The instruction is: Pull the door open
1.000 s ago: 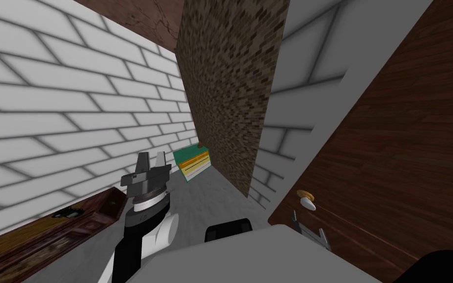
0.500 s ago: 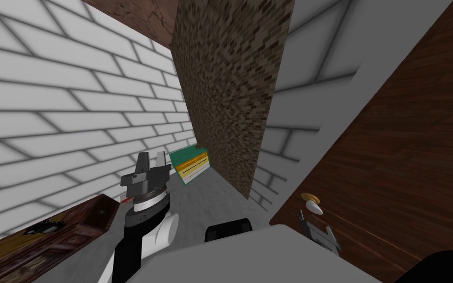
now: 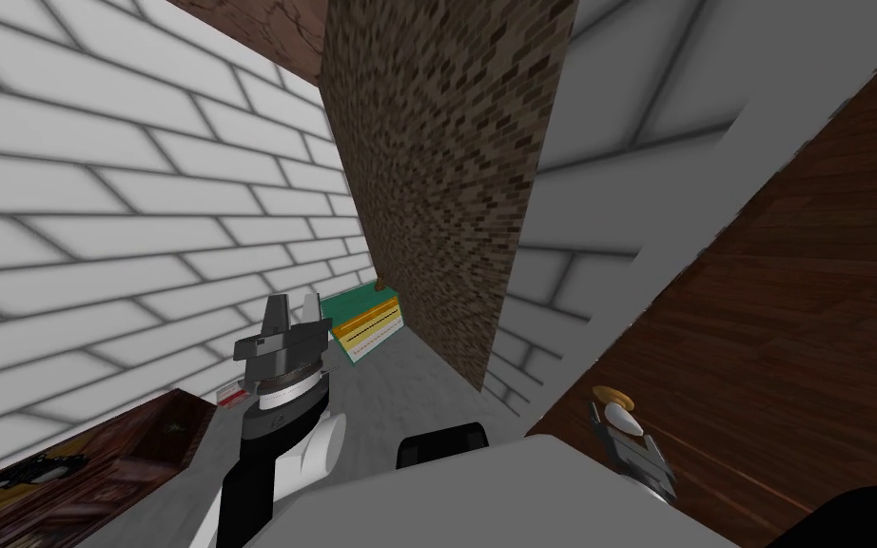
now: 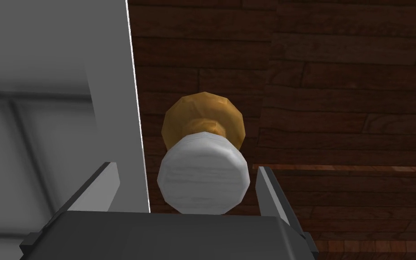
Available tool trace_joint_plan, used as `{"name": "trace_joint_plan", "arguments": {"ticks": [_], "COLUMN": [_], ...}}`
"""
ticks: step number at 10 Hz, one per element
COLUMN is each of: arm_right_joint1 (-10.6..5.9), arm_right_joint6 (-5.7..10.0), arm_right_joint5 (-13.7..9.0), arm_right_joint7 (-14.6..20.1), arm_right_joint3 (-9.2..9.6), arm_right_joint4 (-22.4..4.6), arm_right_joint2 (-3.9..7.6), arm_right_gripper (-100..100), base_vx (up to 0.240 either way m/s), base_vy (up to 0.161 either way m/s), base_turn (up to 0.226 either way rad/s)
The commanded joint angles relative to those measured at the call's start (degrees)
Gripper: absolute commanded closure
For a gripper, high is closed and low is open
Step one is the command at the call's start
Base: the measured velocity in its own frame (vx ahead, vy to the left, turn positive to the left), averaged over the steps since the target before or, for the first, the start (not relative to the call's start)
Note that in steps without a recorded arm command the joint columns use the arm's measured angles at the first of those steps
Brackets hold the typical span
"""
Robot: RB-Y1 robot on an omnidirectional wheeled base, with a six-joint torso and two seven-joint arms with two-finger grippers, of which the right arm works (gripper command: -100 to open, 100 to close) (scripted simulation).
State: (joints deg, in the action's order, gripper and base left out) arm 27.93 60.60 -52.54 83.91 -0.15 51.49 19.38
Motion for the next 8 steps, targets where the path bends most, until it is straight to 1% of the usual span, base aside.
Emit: {"name": "trace_joint_plan", "arguments": {"ticks": [1, 2, 3, 4, 8], "arm_right_joint1": [-0.73, -1.2, -1.01, -1.01, -1.01], "arm_right_joint6": [0.23, -0.06, 0.11, 0.11, 0.11], "arm_right_joint5": [0.1, 0.0, 0.0, 0.0, 0.0], "arm_right_joint7": [1.2, 2.4, 1.6, 1.6, 1.6], "arm_right_joint3": [0.01, -0.22, -0.08, -0.08, -0.08], "arm_right_joint4": [-1.7, -2.7, -2.3, -2.3, -2.3], "arm_right_joint2": [0.61, 1.69, 1.15, 1.15, 1.15], "arm_right_gripper": [-100, -100, -100, 100, 100], "base_vx": [0.045, 0.048, 0.025, -0.006, -0.006], "base_vy": [-0.022, -0.028, -0.015, -0.003, 0.0], "base_turn": [-0.005, -0.021, -0.002, -0.016, 0.002]}}
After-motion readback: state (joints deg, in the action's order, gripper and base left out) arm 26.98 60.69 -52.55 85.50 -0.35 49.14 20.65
